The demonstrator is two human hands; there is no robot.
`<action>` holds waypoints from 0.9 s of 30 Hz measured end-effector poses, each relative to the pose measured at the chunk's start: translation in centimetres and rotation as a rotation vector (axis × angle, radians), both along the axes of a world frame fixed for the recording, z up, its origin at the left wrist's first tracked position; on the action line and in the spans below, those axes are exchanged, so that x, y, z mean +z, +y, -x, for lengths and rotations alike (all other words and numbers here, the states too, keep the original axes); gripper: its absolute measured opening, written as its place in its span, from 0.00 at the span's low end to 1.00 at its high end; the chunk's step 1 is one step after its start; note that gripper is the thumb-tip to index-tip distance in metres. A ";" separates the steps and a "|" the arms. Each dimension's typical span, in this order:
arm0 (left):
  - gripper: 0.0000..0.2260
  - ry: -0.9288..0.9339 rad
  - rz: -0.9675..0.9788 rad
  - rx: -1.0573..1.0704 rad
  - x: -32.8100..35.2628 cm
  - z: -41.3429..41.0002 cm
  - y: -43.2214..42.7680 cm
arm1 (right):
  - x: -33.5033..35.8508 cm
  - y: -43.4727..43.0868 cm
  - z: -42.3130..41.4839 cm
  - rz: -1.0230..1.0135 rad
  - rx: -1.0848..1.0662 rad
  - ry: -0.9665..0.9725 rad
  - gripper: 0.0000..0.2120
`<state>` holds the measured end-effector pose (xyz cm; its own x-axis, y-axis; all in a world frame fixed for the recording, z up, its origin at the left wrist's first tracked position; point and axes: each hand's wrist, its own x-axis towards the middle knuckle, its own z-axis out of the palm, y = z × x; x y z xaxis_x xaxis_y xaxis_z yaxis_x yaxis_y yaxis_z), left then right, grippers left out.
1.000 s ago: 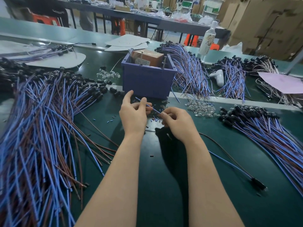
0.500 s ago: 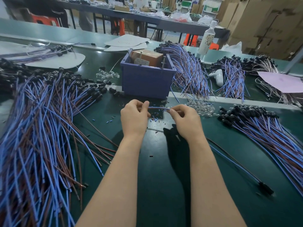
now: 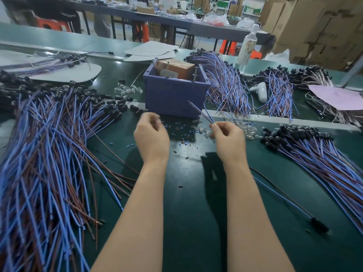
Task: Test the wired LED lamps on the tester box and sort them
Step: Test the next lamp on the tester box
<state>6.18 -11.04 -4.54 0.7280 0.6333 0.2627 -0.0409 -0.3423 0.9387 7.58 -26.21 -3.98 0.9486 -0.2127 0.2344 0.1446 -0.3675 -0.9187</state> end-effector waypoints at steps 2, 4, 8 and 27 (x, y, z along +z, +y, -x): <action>0.09 0.013 -0.101 -0.092 0.0 0.0 -0.8 | 0.1 1.2 0.2 -0.040 0.067 -0.019 0.07; 0.08 -0.013 -0.115 -0.224 0.3 0.0 -1.4 | 0.3 1.8 0.3 -0.092 0.131 -0.038 0.08; 0.07 -0.003 0.066 -0.554 0.8 0.2 -3.0 | 0.4 2.7 0.6 -0.101 0.200 -0.060 0.09; 0.05 -0.039 0.318 -0.096 -0.4 -0.8 -1.7 | 0.1 3.1 1.2 0.214 0.145 -0.010 0.10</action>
